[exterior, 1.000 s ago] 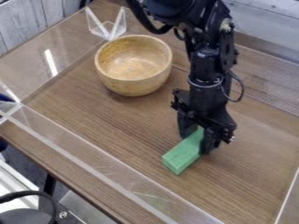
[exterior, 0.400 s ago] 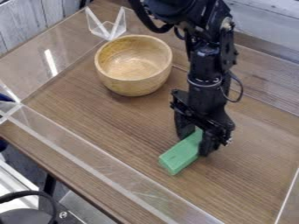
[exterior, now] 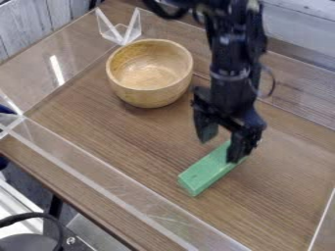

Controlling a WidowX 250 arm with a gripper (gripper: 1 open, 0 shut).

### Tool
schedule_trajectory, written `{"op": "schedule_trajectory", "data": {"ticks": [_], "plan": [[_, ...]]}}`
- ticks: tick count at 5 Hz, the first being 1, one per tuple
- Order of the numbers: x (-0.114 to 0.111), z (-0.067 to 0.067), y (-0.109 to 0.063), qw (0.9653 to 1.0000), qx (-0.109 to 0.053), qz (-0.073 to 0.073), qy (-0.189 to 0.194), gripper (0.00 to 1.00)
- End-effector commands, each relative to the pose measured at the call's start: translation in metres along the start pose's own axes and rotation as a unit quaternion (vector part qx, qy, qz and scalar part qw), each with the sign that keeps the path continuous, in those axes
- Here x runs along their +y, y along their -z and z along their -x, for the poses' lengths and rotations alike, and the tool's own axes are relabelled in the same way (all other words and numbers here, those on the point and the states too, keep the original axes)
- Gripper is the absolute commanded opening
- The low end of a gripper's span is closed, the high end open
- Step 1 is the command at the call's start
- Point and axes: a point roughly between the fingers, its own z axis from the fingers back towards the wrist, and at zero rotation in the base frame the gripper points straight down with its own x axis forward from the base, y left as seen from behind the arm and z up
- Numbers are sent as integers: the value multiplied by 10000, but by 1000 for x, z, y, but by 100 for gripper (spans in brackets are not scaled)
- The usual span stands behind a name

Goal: Remove the green block from inside the brown bowl and put it on the table

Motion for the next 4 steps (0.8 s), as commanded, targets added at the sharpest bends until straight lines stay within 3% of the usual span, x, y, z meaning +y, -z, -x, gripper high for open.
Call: {"op": "schedule_trajectory", "data": {"ticks": [1,2,4], "plan": [[6,-10,-49,9981,-587,-135,-94,100],[16,-10,-69,9973,-688,-232,-130,100],[11,-8,-45,9987,-463,-189,22,100]]}}
